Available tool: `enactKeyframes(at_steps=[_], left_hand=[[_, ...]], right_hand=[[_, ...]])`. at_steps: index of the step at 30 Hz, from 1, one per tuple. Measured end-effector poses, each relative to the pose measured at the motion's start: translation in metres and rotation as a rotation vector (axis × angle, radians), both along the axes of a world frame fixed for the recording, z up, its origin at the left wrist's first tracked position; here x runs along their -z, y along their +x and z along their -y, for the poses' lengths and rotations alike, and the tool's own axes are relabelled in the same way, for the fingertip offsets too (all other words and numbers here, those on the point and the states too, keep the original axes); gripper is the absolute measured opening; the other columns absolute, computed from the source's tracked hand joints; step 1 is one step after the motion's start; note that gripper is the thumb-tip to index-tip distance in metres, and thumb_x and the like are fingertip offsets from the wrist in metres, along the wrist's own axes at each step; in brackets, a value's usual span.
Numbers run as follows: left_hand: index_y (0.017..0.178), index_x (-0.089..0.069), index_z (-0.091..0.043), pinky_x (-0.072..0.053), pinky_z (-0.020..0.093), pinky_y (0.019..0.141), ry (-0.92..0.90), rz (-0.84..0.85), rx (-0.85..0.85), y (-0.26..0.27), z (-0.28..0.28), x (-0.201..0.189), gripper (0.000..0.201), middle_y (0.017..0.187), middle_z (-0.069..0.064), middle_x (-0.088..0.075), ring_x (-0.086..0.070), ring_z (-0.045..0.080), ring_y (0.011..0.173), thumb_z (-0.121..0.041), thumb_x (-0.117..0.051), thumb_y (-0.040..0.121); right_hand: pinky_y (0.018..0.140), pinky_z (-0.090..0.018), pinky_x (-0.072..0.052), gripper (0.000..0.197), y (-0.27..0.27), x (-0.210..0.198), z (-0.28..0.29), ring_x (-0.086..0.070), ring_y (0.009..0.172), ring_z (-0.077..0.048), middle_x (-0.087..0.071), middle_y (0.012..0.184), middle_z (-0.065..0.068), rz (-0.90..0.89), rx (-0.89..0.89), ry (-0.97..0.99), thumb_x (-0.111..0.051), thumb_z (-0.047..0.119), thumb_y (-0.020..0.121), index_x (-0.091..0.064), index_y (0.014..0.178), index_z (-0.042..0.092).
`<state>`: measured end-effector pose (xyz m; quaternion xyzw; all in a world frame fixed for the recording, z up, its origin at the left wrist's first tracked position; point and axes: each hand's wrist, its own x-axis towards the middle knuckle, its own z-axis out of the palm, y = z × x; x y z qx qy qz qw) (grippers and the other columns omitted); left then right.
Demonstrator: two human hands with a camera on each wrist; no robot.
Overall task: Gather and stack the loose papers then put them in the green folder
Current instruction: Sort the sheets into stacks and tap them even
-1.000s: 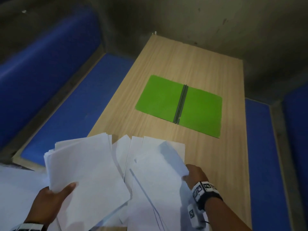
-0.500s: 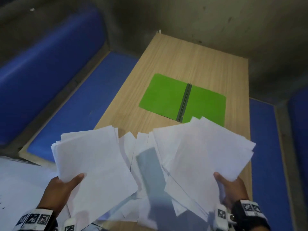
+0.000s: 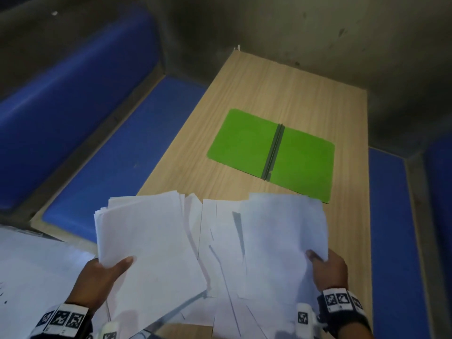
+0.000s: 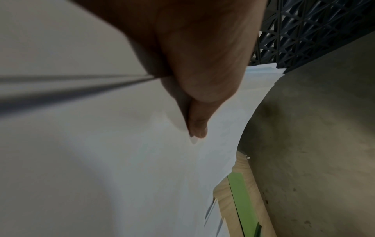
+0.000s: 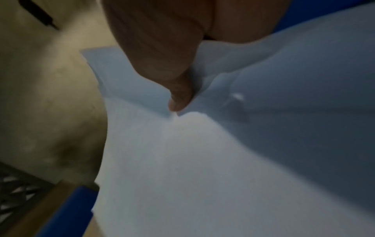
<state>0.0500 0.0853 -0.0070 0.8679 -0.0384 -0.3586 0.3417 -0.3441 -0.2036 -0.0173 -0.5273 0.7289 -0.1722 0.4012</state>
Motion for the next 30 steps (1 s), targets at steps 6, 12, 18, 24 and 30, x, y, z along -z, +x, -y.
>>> enactKeyframes(at_steps=[6,12,18,24,30], left_hand=[[0.087,-0.071,-0.003,-0.056,0.049,0.079,0.019,0.020,-0.007,0.004,-0.008,0.003,0.038,0.081,0.016,-0.075,-0.069,0.035,0.078,-0.038,-0.083,0.077],[0.085,-0.069,-0.002,-0.053,0.044,0.073,0.017,0.033,-0.014,0.000,-0.009,-0.003,0.036,0.081,0.016,-0.073,-0.067,0.036,0.077,-0.035,-0.082,0.078],[0.087,-0.069,0.000,-0.048,0.038,0.065,0.000,0.029,-0.011,0.000,-0.009,-0.006,0.035,0.079,0.016,-0.072,-0.065,0.035,0.076,-0.032,-0.081,0.080],[0.084,-0.068,-0.003,-0.048,0.037,0.065,0.000,0.014,-0.030,0.006,-0.008,-0.006,0.032,0.078,0.015,-0.072,-0.065,0.035,0.075,-0.032,-0.080,0.080],[0.084,-0.068,-0.003,-0.048,0.036,0.065,0.004,0.016,-0.037,0.009,-0.009,-0.004,0.031,0.078,0.014,-0.072,-0.065,0.033,0.075,-0.032,-0.080,0.080]], right_hand=[[0.073,-0.029,-0.049,0.045,0.013,0.022,0.015,-0.063,0.084,-0.027,-0.069,0.099,-0.014,-0.238,-0.306,0.193,-0.083,0.022,0.071,-0.066,0.105,-0.002],[0.080,-0.034,-0.054,0.067,0.025,0.049,0.002,-0.062,0.102,-0.030,-0.061,0.115,-0.010,-0.484,-0.525,0.158,-0.080,0.023,0.069,-0.045,0.126,0.015],[0.070,-0.028,-0.052,0.027,0.027,0.045,0.008,-0.064,0.080,-0.025,-0.068,0.090,-0.004,-0.329,-0.486,0.177,-0.069,0.013,0.079,-0.066,0.106,0.014],[0.076,-0.031,-0.047,0.025,0.022,0.020,0.021,-0.065,0.089,-0.027,-0.069,0.093,-0.008,0.030,-0.302,0.110,-0.075,0.008,0.079,-0.068,0.103,0.008],[0.081,-0.031,-0.046,0.034,0.047,0.021,0.038,-0.063,0.093,-0.026,-0.069,0.101,-0.012,0.011,-0.245,0.141,-0.075,0.004,0.078,-0.067,0.110,-0.002]])
